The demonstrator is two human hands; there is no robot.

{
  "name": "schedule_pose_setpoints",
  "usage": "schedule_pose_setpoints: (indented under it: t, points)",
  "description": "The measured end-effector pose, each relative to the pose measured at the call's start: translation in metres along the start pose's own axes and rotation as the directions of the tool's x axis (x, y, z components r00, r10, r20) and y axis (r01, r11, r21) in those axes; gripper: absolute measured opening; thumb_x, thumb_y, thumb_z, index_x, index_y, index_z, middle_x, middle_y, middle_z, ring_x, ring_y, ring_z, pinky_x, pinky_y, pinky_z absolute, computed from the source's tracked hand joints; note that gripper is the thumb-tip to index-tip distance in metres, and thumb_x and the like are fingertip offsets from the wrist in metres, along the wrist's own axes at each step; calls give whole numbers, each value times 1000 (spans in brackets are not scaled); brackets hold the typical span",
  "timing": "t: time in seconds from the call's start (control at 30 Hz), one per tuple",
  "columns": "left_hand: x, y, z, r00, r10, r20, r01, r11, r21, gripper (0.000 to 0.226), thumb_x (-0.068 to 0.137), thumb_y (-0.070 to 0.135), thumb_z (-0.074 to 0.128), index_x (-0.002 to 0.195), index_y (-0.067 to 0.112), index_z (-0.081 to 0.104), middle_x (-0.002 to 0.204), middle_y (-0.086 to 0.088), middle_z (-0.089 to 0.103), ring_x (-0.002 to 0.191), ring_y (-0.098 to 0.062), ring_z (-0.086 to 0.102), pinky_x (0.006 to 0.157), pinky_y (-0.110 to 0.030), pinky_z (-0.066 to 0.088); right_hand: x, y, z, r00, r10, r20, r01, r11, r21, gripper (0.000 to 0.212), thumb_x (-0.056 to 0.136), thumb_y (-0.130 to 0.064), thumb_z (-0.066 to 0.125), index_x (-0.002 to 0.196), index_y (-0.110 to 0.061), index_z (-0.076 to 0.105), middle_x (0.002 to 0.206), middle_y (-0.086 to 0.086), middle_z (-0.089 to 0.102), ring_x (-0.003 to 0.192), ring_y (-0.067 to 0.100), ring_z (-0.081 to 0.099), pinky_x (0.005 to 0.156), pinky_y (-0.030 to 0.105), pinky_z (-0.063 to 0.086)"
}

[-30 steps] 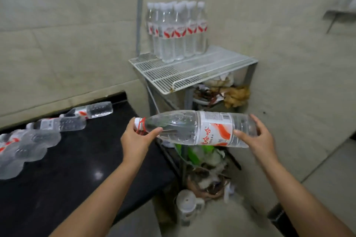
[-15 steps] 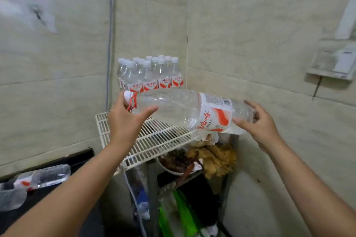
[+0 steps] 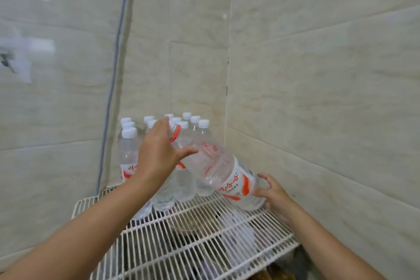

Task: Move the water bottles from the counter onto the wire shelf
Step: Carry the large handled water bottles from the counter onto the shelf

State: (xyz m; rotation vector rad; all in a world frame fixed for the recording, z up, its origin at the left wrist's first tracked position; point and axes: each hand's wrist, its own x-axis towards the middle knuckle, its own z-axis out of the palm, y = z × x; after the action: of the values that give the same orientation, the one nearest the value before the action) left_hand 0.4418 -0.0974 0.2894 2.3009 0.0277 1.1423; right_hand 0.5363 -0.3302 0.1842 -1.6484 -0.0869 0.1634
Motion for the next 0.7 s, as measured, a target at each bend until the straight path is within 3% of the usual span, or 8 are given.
schedule_pose_setpoints:
  t: [0.1, 0.23, 0.27, 0.33, 0.4, 0.5, 0.6, 0.7]
  points:
    - [19, 11, 23, 999, 4, 32, -6, 998, 55, 70, 62, 37, 80, 112, 0, 48, 112, -15, 57, 106, -30, 51, 78, -30, 36, 19, 0, -5, 995, 59, 76, -53, 996, -79, 62, 80, 6, 61, 134, -9, 34, 118, 16, 51, 102, 30, 54, 78, 37, 47]
    - [44, 32, 44, 998, 5, 68, -15, 990, 142, 75, 65, 36, 78, 123, 0, 46, 125, -15, 54, 115, -29, 48, 88, -30, 35, 21, -22, -17, 977, 56, 207, 29, 922, -386, 48, 80, -7, 68, 123, -7, 47, 105, 4, 57, 79, 7, 57, 61, 10, 47]
    - [52, 39, 48, 995, 21, 95, -38, 982, 183, 76, 65, 38, 77, 124, 1, 45, 126, -14, 54, 115, -29, 49, 90, -32, 36, 22, -28, -19, 974, 15, 224, 94, 879, -467, 48, 79, -12, 70, 123, -10, 50, 108, 2, 59, 84, 6, 59, 65, 8, 46]
    - [70, 53, 60, 988, 55, 146, -94, 958, 272, 78, 65, 44, 75, 124, 4, 45, 126, -13, 54, 115, -29, 50, 91, -36, 40, 27, -33, -17, 965, -145, 219, 245, 794, -556, 62, 71, -25, 77, 126, -21, 47, 122, -1, 60, 103, 12, 60, 87, 22, 48]
    - [84, 64, 72, 981, 103, 165, -151, 937, 314, 79, 65, 49, 74, 126, 8, 46, 125, -12, 55, 114, -28, 51, 90, -36, 41, 28, -31, -3, 935, -322, 146, 349, 777, -524, 85, 60, -36, 81, 131, -29, 35, 130, -3, 51, 114, 14, 53, 97, 34, 46]
    - [96, 74, 93, 969, 182, 167, -209, 965, 160, 86, 65, 45, 76, 136, 15, 38, 133, -9, 52, 120, -24, 49, 98, -35, 39, 31, -26, 15, 925, -376, -55, 306, 824, -477, 115, 60, -32, 83, 145, -20, 6, 143, 6, 29, 130, 21, 35, 103, 33, 36]
    - [97, 72, 108, 958, 243, 154, -244, 970, -12, 91, 71, 36, 74, 144, 17, 22, 142, -7, 43, 129, -22, 41, 105, -31, 32, 42, -26, 9, 916, -375, -141, 272, 840, -469, 106, 62, -29, 83, 142, -14, 15, 140, 9, 33, 126, 23, 39, 95, 25, 37]
    - [85, 57, 120, 966, 237, 105, -244, 968, 58, 83, 80, 33, 66, 145, 14, 18, 148, -7, 34, 135, -22, 32, 109, -31, 26, 44, -25, -7, 916, -365, -165, 260, 855, -449, 95, 65, -31, 81, 139, -13, 24, 135, 5, 40, 122, 19, 44, 79, 13, 31]
